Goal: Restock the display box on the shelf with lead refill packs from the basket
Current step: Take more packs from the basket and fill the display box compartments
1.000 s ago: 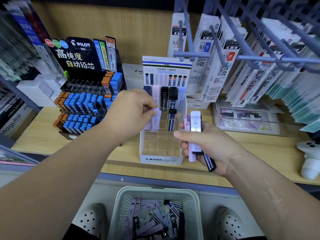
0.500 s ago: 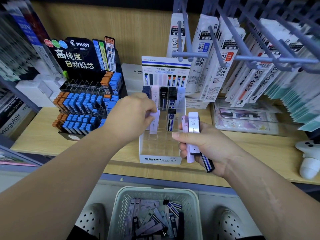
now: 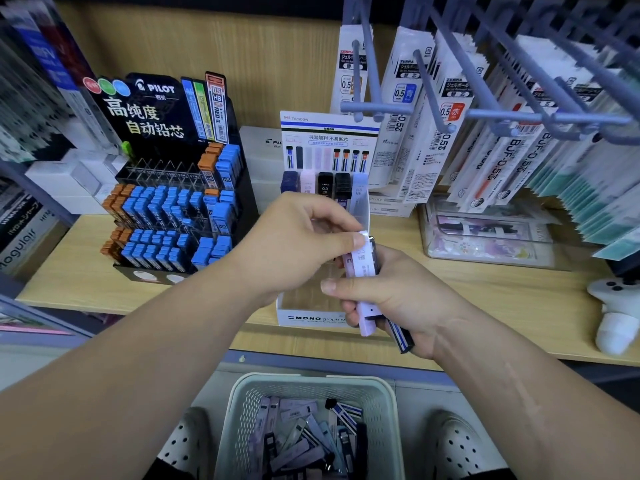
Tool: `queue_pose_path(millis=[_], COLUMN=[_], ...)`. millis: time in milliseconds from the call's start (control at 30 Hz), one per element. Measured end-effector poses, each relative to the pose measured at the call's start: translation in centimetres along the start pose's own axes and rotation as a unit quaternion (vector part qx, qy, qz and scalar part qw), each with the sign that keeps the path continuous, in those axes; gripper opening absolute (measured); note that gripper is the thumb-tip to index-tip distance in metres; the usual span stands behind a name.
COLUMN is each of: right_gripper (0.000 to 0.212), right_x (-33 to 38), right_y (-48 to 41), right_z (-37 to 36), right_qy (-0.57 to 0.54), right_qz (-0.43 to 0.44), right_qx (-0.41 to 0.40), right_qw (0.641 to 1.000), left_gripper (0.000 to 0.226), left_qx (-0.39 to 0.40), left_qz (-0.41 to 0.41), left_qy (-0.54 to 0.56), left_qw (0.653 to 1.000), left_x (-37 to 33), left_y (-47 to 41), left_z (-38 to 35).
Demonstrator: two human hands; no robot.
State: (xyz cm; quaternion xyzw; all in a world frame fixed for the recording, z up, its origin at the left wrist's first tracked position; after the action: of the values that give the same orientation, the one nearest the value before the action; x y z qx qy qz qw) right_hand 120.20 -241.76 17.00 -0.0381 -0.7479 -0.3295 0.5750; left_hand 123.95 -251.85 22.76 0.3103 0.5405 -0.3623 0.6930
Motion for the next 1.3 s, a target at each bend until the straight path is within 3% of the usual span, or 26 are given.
queue_pose_path(millis=[100,233,400,500,700,967,1133,1300], right_gripper=[0.031,0.055,0.051,0.05,0.034,0.033,0.034,0.031], right_x=[0.1,-0.2,-0.3,-0.6,-0.7,-0.7,-0.6,-0.2], right_y=[-0.1,-0.2,-0.5,-0.5,-0.7,-0.5,-0.5,-0.1], right_z=[0.0,0.2,0.6,1.0,1.3,1.5,1.7,1.1], right_qy=[-0.002,-0.041,-0.096,-0.098,-0.106,-0.096,-0.091,-0.062], right_qz=[0.006,-0.006,-0.023,-0.029,-0.032,-0.031,-0.029,-0.015], right_qx=[0.006,0.005,0.004,-0.005,-0.021,-0.032,-0.037,-0.008], right_qw=[1.0,0.999,0.995,0.995,0.994,0.994,0.995,0.998], left_gripper=[0.001,0.01,0.007,0.003,0.007,0.004,0.01,0.01], left_qx=[-0.004,-0.044,-0.12,-0.138,-0.081,-0.052,-0.061,-0.083], left_qz=[0.042,0.085,0.056,0.017,-0.033,-0.169,-0.238,-0.221], left_qy=[0.023,0.08,0.124,0.047,-0.161,-0.343,-0.395,-0.392], left_qw=[0.999,0.992,0.983,0.989,0.983,0.922,0.885,0.889], left_x=[0.8,1.6,0.5,-0.2,0.3,-0.4,-0.6,-1.0], left_y=[0.1,-0.2,-1.0,-1.3,-0.9,-0.4,-0.6,-0.7], left_z=[0.0,1.6,6.0,8.6,7.2,4.2,3.0,3.2])
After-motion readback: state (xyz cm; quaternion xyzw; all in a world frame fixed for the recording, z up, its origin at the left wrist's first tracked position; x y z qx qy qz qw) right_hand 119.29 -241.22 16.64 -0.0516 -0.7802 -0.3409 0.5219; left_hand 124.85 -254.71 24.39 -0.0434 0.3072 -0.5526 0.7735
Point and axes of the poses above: each hand's wrist, its own y-axis away from the middle knuckle, its own z-axis out of the back of the hand, x = y × z, the point moved 10 cm from there along -y, towards the middle knuckle, and after that the axes turned 3 degrees about -x, right-handed, at the moved point
